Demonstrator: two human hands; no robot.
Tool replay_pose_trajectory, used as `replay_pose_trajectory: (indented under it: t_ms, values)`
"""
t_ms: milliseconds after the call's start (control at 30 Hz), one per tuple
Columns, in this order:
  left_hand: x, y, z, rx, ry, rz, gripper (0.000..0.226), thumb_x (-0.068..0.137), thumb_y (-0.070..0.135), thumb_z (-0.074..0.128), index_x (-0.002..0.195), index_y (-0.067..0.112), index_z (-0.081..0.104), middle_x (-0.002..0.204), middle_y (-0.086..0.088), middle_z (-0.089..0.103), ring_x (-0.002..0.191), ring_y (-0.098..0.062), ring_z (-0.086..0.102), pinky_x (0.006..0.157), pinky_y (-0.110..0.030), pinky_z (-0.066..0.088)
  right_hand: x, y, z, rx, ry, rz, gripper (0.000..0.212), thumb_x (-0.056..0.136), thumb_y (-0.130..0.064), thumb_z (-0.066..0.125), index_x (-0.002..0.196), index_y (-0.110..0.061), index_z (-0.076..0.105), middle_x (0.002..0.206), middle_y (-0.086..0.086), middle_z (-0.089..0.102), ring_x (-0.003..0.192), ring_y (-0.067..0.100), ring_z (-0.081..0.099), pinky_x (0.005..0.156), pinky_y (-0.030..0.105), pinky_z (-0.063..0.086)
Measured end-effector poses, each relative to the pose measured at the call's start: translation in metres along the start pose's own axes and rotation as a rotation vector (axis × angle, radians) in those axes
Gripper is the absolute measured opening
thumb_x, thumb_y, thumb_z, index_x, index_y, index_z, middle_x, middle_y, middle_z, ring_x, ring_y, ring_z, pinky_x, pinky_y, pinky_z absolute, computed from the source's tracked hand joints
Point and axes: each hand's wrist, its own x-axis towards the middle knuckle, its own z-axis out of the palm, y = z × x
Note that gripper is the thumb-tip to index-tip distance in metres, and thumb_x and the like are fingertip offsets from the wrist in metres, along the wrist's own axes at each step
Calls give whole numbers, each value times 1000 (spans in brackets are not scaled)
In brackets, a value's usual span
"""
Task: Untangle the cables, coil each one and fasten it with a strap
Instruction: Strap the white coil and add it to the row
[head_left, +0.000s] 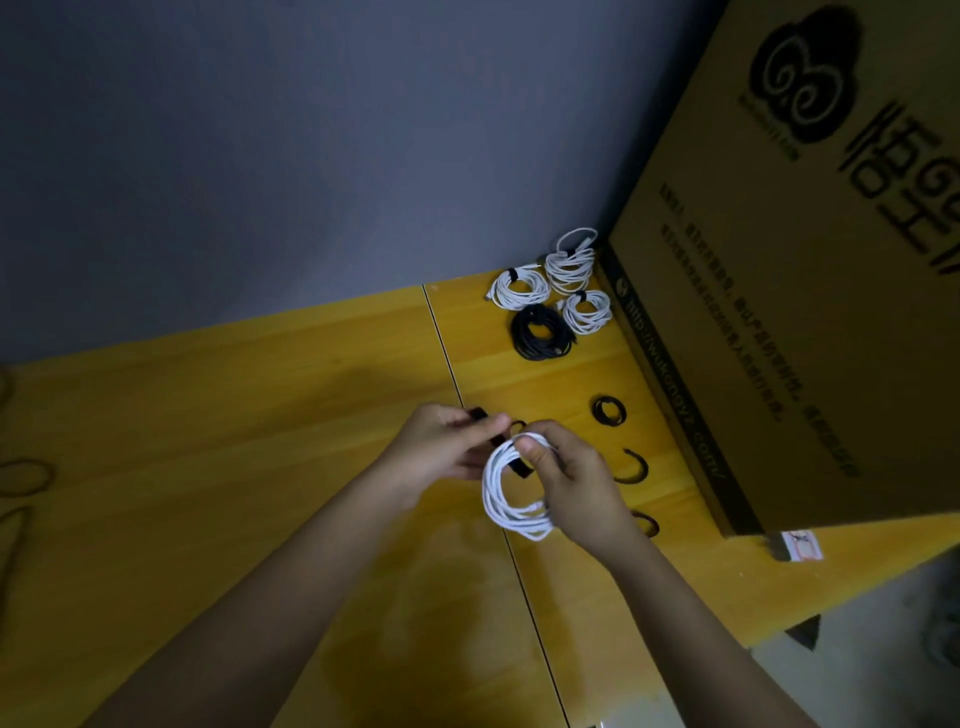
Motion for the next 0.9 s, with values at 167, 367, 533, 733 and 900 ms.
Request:
replay_pose_trajectory:
  t_ms: [167, 367, 533, 733, 900]
  values:
    - [-18, -5, -13, -13, -40, -16, 18, 90, 21, 64, 95, 6, 71, 90, -10, 74, 79, -15, 72, 65, -20, 55, -9, -3, 20, -41, 55, -2, 15, 100, -30, 45, 98, -33, 59, 75, -16, 64, 67, 1, 59, 57, 18, 43]
    - [-34, -8, -25, 21, -22, 23, 15, 84, 5, 69, 93, 16, 74, 84, -6, 73, 80, -13, 65, 70, -22, 51, -7, -15, 35, 128, 13, 85, 33, 102, -31, 37, 130, -27, 55, 103, 1, 68, 67, -4, 58, 61, 13, 44]
    - [-34, -16, -39, 0, 94, 110, 12, 86, 14, 69, 92, 20, 76, 80, -9, 74, 76, -13, 62, 77, -29, 45, -6, -17, 41, 254, -97, 13, 47, 103, -14, 37, 133, -50, 35, 89, -12, 57, 63, 22, 47, 58, 34, 40]
    - [-32, -25, -59, 90, 164, 178, 12, 89, 10, 65, 92, 15, 75, 75, 3, 74, 78, -2, 65, 79, -20, 46, 4, -10, 63, -147, 55, -340, 13, 94, -24, 52, 106, -27, 56, 114, -10, 45, 107, 3, 49, 83, 16, 42]
    - [-31, -32, -70, 144, 130, 211, 13, 93, 14, 61, 93, 15, 74, 65, 10, 69, 68, 2, 62, 70, -13, 44, 12, -14, 71, -154, 75, -328, 8, 92, -27, 59, 95, -21, 65, 113, -13, 52, 115, -4, 46, 88, 13, 38]
